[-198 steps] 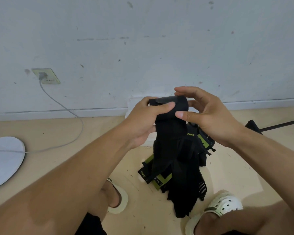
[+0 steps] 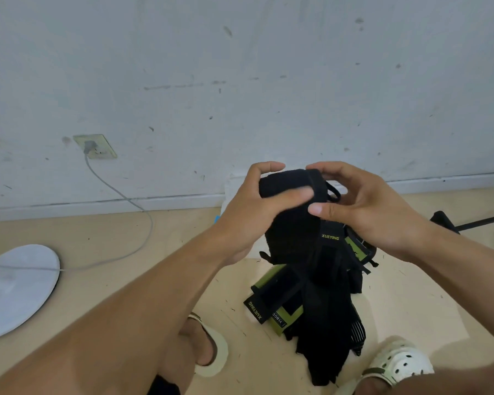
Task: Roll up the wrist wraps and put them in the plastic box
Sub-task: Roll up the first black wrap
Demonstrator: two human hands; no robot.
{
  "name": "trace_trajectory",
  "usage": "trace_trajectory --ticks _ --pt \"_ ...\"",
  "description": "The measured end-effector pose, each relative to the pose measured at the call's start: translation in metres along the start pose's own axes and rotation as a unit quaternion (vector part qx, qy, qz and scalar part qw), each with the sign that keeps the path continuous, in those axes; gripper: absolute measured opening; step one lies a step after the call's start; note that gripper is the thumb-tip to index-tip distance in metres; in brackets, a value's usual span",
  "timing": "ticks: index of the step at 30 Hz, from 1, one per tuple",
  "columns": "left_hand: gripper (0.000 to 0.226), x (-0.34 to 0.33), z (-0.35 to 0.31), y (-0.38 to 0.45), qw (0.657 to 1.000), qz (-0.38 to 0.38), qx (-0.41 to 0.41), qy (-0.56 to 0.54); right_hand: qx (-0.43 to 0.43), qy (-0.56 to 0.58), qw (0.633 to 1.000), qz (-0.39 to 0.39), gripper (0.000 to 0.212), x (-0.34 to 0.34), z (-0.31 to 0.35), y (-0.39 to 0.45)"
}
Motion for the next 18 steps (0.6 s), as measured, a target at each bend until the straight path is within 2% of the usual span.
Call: trace_trajectory --ticks 2,5,7,9,11,13,16,18 --pt "0.048 -0.001 -0.006 -0.001 0.998 -0.003 0.023 -0.051 0.032 -0.027 0.999 -0.011 0.054 0.0 0.002 -0.001" --pt "0.059 -0.003 -0.009 -0.002 0.995 0.011 0.043 -0.088 0.075 -0.043 0.996 -0.038 0.059 -0.003 0.002 -0.001" --pt "0.058 -0.003 -0.009 -0.002 0.995 0.006 0.04 -0.094 0.076 -0.037 0.996 -0.025 0.061 -0.003 0.002 0.0" --pt "0.048 -0.001 -0.007 -0.002 0.995 -0.004 0.032 -0.096 0.05 -0.008 0.999 0.006 0.063 0.0 0.0 0.001" --pt "0.044 0.002 -0.006 0.0 0.997 -0.008 0.017 -0.078 0.005 0.053 0.998 0.042 0.065 0.002 -0.003 0.002" --pt "0.05 0.004 -0.005 0.001 0.999 -0.007 -0.005 -0.04 -0.026 0.12 0.99 0.066 0.058 0.001 -0.004 0.003" --pt "0.06 0.003 -0.004 0.0 0.998 0.008 -0.046 0.05 -0.044 0.147 0.987 0.054 0.051 -0.006 -0.008 0.005" --pt "0.062 0.001 -0.001 -0.001 0.997 0.012 -0.051 0.058 -0.044 0.154 0.986 0.038 0.049 -0.007 -0.009 0.005"
Point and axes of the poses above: each hand's wrist, its own y-axis towards the middle knuckle, its own x-axis out of the back of the hand, z = x × y, the point moved 2 cm from there along y, towards the middle knuckle, and after that the axes turned 9 degrees about z, right-handed, at the moved point
